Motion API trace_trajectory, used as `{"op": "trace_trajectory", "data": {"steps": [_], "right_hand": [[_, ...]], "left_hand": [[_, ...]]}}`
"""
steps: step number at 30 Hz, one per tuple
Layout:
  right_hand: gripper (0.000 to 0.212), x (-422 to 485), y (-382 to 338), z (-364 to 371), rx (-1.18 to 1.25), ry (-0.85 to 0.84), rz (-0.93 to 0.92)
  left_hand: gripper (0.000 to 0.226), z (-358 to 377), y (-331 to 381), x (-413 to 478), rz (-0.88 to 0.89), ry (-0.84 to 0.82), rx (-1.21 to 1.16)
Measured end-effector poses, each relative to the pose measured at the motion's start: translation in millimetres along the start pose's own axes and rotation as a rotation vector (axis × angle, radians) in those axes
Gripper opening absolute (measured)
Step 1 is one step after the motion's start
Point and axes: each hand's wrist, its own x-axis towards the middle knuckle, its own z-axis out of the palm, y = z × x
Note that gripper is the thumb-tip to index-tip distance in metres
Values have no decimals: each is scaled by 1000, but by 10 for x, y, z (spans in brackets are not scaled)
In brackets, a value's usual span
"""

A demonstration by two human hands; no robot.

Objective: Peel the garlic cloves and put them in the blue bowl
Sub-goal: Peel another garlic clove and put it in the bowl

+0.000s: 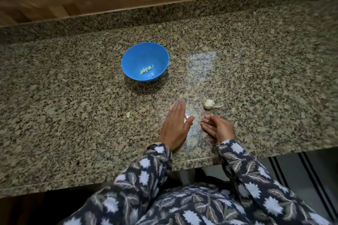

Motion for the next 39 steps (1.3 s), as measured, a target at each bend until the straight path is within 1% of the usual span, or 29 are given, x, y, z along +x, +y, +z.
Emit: {"op": "trace_trajectory", "data": {"steps": [2,4,5,7,9,11,14,17,19,21,24,27,29,30,31,32,33,34,35,36,38,39], "right_hand": [[29,-4,-12,-30,14,37,-10],[29,-7,-22,-35,22,66,-7],[28,-7,-25,-25,20,75,-4],[26,-16,-24,24,4,75,1],[21,-46,-14,107,-11,38,12],[18,-66,7,200,-23,-13,28],[29,-69,35,292,-57,-54,49],[33,-77,45,329,-72,-97,102],[29,-90,53,340,-66,-127,124],[22,-84,76,344,-47,-146,130],[21,-71,141,341,-82,-163,92],[7,-84,251,373,-134,-166,14],[15,-73,317,419,-147,-140,-33],[16,-71,333,446,-156,-132,-44],[14,-71,344,463,-158,-131,-52],[12,-79,343,470,-159,-130,-59],[12,-93,333,476,-157,-130,-72],[11,-121,328,476,-181,-125,-104],[11,-149,335,470,-236,-121,-150],[14,-179,355,463,-318,-119,-203],[20,-230,421,446,-538,-133,-335],[25,-251,462,432,-667,-158,-439]], "left_hand": [[64,-29,30,85,193,-105,55],[56,-74,-45,47,358,-165,75],[49,-97,-99,1,425,-153,76],[39,-141,-207,-129,496,-100,96],[43,-195,-253,-273,491,-55,117],[46,-217,-291,-396,435,-29,133],[41,-262,-378,-511,371,16,155],[34,-312,-468,-590,422,69,228],[45,-308,-490,-603,440,76,243],[40,-310,-467,-599,438,99,251],[34,-317,-426,-585,411,108,226],[34,-285,-422,-570,372,104,235],[20,-325,-324,-575,236,63,200],[11,-369,-272,-577,104,74,130],[8,-411,-251,-573,-94,91,-13],[9,-466,-250,-564,-320,99,-249],[10,-531,-288,-556,-507,95,-559],[11,-605,-349,-560,-634,101,-856],[11,-677,-416,-585,-715,107,-1073],[12,-730,-489,-627,-766,119,-1197],[13,-790,-618,-719,-819,149,-1327],[14,-793,-664,-753,-826,170,-1370]]}}
